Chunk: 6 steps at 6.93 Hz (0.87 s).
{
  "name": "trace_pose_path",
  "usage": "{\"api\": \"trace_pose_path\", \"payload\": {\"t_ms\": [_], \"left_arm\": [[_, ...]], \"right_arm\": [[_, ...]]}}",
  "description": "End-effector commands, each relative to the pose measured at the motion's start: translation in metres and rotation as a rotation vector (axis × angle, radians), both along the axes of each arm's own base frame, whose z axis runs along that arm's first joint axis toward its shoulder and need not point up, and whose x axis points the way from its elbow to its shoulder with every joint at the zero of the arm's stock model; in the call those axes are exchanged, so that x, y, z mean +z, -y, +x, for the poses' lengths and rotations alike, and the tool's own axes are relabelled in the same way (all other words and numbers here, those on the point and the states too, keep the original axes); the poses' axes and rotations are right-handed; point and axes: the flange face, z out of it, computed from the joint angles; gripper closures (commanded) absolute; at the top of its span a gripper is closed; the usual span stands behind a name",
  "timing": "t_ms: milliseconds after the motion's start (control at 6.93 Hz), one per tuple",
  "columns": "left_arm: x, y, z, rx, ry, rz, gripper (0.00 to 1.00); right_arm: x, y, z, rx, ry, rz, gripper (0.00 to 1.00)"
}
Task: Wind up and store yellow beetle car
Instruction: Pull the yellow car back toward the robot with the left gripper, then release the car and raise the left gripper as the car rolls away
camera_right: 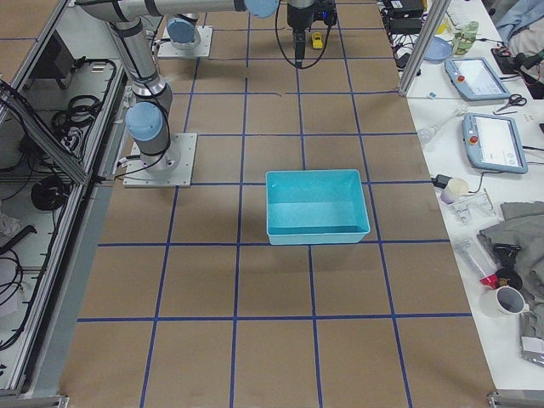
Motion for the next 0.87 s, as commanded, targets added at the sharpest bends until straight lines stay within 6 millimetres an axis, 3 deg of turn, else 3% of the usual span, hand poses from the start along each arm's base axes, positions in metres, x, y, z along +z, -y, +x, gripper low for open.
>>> {"api": "trace_pose_path", "payload": {"t_ms": [0, 289, 433, 722], "left_arm": [[0.031, -0.008, -0.002, -0.045, 0.005, -0.008, 0.0], [0.063, -0.018, -0.006, -0.066, 0.022, 0.01, 0.0], [0.088, -0.024, -0.01, -0.243, 0.035, -0.001, 0.0], [0.166, -0.045, -0.015, -0.753, 0.04, 0.006, 0.0]], "right_arm": [[0.0, 0.0, 0.0, 0.0, 0.0, 0.0, 0.0], [0.0, 0.0, 0.0, 0.0, 0.0, 0.0, 0.0], [0.0, 0.0, 0.0, 0.0, 0.0, 0.0, 0.0], [0.0, 0.0, 0.0, 0.0, 0.0, 0.0, 0.0]]}}
